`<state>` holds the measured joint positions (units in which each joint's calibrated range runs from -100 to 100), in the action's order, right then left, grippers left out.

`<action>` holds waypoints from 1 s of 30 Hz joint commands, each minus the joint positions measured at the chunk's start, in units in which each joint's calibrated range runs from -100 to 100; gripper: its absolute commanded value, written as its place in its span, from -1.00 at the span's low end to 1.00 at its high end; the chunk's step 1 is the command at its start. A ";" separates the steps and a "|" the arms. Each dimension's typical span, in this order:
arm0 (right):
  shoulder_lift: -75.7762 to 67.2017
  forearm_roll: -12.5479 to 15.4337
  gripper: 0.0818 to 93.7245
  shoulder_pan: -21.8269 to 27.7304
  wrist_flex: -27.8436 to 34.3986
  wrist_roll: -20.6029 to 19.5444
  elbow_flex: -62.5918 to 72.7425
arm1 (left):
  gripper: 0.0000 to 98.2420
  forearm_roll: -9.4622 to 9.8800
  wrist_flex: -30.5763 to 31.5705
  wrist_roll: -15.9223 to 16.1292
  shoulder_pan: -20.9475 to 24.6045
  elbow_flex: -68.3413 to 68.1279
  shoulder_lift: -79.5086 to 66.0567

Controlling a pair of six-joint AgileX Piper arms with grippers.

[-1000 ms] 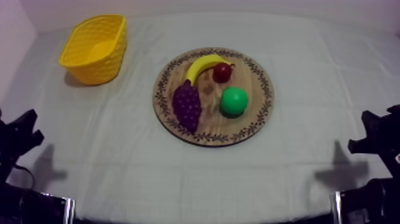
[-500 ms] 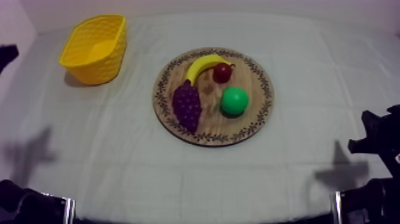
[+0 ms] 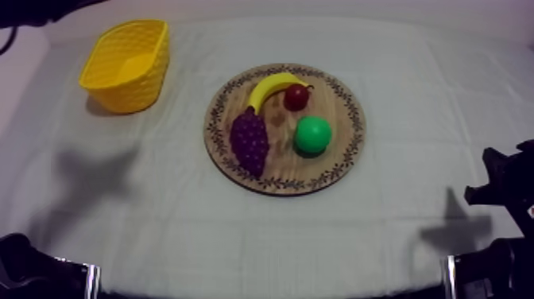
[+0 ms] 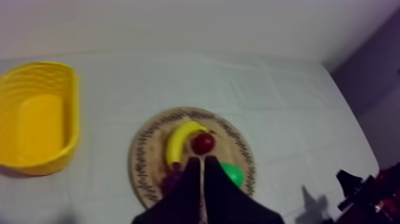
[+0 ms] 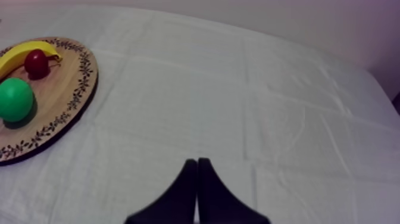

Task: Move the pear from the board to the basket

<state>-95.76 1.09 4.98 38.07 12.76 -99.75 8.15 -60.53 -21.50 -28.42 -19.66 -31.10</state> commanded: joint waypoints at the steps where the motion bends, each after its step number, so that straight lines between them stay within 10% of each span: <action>1: 0.01 0.01 -0.99 0.00 -0.01 0.01 -0.03 | -1.00 0.08 0.22 -1.72 -5.66 1.43 4.96; 23: 0.01 0.01 -0.99 0.00 -0.01 0.01 -0.03 | -0.92 -4.68 9.70 -5.56 -12.06 -4.41 26.11; 30: 0.01 0.01 -0.99 0.00 -0.01 0.01 -0.03 | 0.21 -3.70 11.65 -7.02 -12.61 -5.42 26.62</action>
<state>-95.76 1.09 4.98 38.07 12.76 -99.75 4.24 -48.79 -28.45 -40.92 -25.24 -4.50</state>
